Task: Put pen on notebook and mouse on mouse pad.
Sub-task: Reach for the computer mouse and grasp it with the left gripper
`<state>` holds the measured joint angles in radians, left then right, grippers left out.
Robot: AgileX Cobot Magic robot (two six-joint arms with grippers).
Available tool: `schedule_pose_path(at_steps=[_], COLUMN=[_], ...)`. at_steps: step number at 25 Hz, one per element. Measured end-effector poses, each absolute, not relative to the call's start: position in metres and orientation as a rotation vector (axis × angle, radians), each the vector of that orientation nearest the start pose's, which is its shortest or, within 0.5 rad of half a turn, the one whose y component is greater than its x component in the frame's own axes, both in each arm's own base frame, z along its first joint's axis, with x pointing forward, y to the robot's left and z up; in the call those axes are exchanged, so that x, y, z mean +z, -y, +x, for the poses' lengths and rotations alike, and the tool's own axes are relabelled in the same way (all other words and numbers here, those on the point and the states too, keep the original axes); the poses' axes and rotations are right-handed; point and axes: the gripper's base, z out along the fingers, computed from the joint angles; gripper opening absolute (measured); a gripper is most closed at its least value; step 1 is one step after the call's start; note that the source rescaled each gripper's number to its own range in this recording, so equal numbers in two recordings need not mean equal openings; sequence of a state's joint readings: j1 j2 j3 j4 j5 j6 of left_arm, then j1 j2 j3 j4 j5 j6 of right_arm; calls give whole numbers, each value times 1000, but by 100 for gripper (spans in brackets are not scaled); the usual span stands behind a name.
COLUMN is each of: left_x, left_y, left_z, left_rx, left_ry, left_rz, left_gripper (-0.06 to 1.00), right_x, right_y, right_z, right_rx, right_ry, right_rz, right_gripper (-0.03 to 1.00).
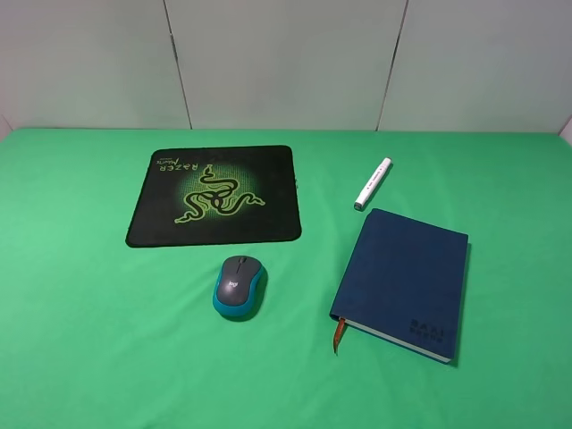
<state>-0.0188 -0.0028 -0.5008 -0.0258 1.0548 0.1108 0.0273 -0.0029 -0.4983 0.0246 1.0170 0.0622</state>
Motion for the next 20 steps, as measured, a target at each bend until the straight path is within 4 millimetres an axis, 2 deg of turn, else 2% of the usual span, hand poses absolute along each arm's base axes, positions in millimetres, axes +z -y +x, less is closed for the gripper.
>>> schedule_pose_path(at_steps=[20], left_x=[278], left_y=[1], left_z=[-5], left_rx=[40], left_ry=[-2038], left_rz=[130], left_gripper=[94], right_x=[280], right_y=[-2], right_z=[-3], right_rx=[87], right_ry=[-1999], right_rz=[34], right_gripper=[100])
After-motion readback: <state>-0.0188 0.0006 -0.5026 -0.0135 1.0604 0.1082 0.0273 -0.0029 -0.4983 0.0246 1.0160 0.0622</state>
